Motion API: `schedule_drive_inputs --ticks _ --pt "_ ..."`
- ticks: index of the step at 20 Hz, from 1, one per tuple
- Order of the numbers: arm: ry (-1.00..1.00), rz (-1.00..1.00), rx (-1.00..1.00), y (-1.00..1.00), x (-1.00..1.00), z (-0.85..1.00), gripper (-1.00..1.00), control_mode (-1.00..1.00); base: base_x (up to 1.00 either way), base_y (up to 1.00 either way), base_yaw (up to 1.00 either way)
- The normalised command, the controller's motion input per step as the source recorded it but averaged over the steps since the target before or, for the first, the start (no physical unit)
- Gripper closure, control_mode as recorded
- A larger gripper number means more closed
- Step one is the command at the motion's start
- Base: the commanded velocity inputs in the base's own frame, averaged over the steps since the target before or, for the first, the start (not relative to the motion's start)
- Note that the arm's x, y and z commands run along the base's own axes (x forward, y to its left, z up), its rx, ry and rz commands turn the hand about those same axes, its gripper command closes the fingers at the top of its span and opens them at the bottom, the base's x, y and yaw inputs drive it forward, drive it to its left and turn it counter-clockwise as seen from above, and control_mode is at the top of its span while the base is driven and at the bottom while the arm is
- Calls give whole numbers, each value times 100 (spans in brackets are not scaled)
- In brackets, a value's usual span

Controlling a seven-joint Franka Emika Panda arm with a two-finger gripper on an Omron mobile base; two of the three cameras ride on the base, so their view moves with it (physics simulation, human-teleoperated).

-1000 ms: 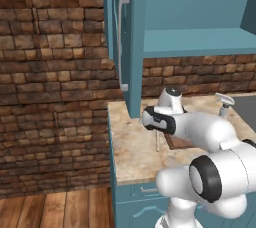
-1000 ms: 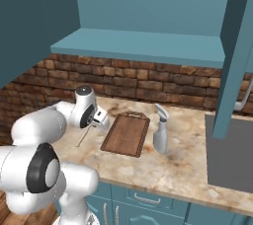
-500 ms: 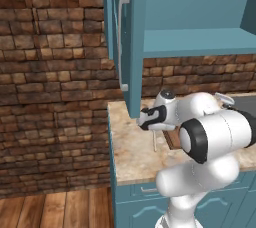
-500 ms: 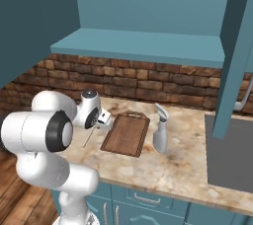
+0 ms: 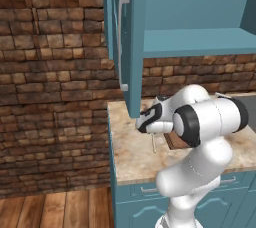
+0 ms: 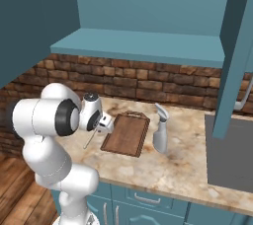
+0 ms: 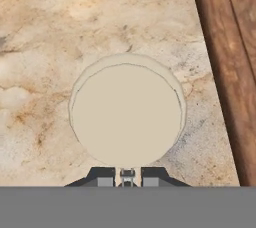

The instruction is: Grab the spray bottle from the cabinet, then place it next to the cutting board for sanitizing. Then grab the dish brush from the countertop next to the sink and place it next to the cutting board.

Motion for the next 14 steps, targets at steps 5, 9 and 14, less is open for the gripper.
schedule_drive_inputs --ticks 5,9,14 --pt "0 0 -1 3 1 -20 -100 -100 0 0 0" --pt "0 1 0 2 0 -4 -100 -100 0 0 0" --pt "0 0 0 3 -11 8 -100 -100 0 0 0"
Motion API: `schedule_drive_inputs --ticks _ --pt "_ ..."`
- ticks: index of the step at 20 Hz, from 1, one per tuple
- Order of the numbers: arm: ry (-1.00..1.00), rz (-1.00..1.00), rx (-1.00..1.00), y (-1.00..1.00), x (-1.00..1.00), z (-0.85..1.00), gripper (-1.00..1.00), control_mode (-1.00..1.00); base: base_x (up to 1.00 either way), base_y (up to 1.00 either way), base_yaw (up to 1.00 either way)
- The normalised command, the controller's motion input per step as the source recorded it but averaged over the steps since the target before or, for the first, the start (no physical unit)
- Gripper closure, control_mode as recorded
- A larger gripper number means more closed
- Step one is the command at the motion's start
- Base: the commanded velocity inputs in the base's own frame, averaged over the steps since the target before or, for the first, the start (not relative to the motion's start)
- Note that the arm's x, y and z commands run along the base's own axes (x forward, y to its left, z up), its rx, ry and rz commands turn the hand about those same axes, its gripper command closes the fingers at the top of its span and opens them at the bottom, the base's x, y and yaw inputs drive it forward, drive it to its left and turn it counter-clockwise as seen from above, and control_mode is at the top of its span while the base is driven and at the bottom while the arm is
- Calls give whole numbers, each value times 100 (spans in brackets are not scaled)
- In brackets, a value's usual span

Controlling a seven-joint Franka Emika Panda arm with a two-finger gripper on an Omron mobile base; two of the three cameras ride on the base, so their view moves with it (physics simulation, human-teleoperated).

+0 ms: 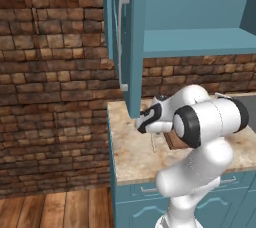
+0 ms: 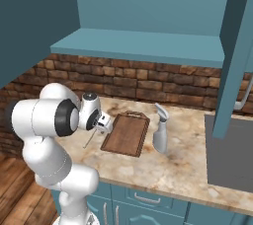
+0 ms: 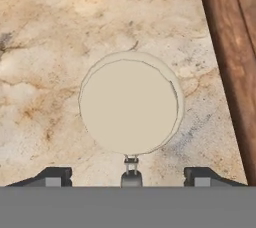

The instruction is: Grab the spray bottle from the cabinet, then place it next to the cutting board for sanitizing. Then grab the dish brush from the countertop next to the sink and place it next to the cutting board.

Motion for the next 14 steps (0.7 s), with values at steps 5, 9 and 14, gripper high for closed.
schedule_drive_inputs --ticks 5,9,14 --pt "-5 0 0 0 -42 33 -100 -100 0 0 0" --pt "-16 0 3 -3 -54 67 -100 -100 0 0 0" --pt "-13 0 6 -10 -47 86 -100 -100 0 0 0"
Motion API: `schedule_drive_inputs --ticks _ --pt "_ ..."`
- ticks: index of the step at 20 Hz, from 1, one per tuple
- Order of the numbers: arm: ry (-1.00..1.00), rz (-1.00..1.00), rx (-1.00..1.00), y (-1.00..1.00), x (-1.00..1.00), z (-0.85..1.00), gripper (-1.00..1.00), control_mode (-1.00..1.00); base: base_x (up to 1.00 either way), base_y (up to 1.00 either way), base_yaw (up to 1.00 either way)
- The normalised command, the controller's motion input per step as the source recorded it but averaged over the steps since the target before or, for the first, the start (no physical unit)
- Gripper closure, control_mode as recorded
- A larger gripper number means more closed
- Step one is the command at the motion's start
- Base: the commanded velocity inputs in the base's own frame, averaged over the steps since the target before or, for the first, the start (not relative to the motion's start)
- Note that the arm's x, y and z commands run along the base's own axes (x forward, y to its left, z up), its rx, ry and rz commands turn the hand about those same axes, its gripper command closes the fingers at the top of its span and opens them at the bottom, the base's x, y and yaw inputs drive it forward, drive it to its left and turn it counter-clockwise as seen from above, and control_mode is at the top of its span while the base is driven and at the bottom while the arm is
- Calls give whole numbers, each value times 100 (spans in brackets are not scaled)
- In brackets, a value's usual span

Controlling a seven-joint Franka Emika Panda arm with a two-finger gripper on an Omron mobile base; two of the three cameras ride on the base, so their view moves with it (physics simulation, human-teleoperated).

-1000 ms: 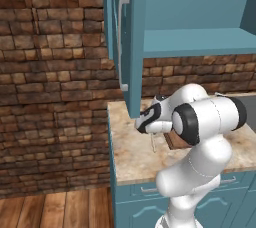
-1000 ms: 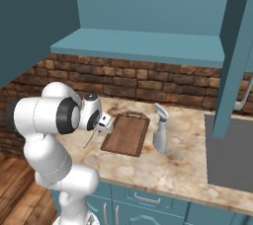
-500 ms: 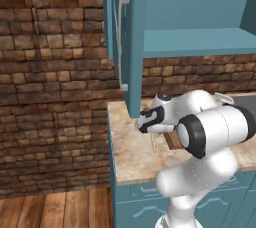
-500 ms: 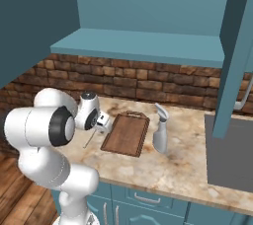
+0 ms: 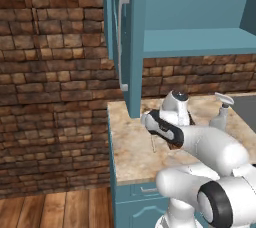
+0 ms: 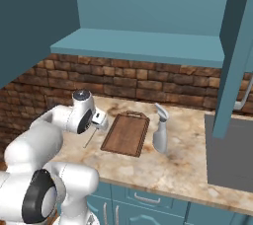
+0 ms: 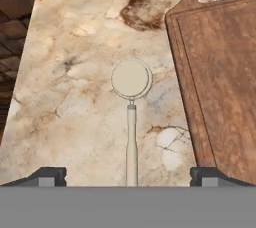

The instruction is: Grab the spray bottle from the cabinet, then place it next to the cutting board for sanitizing. Then grab the dish brush from the countertop next to the sink and place it next to the cutting board.

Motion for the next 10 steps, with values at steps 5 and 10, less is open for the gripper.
schedule_drive_inputs --ticks 5,10 --pt "-13 0 6 -20 -49 97 -100 -100 0 0 0" --pt "-19 -1 2 -5 -45 94 -100 -100 0 0 0"
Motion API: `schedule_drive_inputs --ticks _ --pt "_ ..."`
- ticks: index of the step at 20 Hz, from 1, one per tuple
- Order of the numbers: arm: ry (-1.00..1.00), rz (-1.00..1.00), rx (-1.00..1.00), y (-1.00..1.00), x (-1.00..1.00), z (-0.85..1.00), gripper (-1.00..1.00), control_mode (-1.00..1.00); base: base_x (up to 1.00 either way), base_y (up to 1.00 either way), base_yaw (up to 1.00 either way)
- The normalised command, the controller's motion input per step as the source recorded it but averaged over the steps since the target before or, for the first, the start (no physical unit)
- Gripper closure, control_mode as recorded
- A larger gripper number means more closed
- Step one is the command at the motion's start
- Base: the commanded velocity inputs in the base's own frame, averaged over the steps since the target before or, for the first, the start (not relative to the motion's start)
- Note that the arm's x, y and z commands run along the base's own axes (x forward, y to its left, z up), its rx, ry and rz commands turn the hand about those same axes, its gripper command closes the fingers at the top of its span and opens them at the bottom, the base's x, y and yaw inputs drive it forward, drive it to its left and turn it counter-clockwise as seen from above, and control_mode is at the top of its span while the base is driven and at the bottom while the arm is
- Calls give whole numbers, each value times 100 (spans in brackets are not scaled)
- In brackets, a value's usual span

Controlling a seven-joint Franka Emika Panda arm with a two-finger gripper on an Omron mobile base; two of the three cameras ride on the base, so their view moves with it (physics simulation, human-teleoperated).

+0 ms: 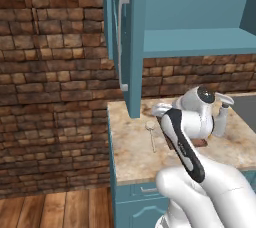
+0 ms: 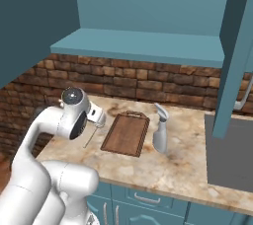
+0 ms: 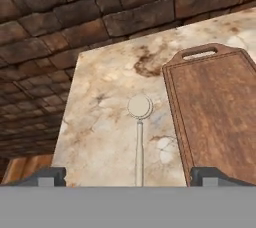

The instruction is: Grab the spray bottle from the cabinet, then place it next to the cutting board for sanitizing. Then grab the dish brush from the countertop next to the sink and place it next to the cutting board.

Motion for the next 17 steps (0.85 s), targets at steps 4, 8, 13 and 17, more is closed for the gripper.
schedule_drive_inputs --ticks 4,8,13,17 --pt "-28 -2 0 0 -53 90 -100 -100 0 0 0" --pt "-33 -3 0 0 -63 88 -100 -100 0 0 0" --pt "-35 -3 2 -2 -67 94 -100 -100 0 0 0" --pt "-31 -1 4 -9 -75 88 -100 -100 0 0 0"
